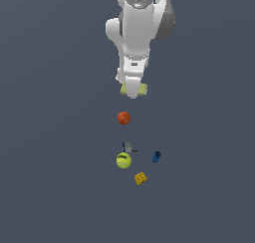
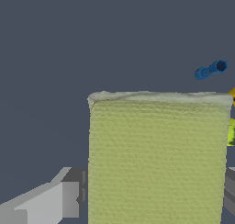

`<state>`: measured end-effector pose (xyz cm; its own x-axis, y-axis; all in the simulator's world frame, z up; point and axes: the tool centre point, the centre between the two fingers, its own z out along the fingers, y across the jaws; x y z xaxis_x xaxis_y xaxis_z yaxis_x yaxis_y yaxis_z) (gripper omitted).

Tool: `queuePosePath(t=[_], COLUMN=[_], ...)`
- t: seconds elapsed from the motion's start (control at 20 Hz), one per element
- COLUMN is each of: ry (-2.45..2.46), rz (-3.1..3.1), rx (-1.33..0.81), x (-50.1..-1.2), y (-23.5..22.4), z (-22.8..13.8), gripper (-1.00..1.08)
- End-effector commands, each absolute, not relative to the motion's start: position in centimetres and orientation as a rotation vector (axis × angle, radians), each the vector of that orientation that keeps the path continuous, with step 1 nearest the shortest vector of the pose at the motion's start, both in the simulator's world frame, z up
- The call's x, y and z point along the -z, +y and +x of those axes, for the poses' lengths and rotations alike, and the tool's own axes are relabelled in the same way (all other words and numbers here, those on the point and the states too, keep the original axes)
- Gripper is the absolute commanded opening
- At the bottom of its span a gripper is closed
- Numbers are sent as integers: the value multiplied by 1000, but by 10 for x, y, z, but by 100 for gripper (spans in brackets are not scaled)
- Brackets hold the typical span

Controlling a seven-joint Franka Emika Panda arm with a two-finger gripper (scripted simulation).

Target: Pick up a designated object from a clutter of objects.

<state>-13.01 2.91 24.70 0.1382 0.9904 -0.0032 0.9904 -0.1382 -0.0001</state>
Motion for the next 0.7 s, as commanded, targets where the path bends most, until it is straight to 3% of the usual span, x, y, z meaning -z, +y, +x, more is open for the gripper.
queuePosePath(t=[0.0,0.65], ry=[2060,2061], rz=[2369,2370], rx=[3,2], x=[-268,-352], y=[46,111], z=[-134,-142], gripper=[-100,-100])
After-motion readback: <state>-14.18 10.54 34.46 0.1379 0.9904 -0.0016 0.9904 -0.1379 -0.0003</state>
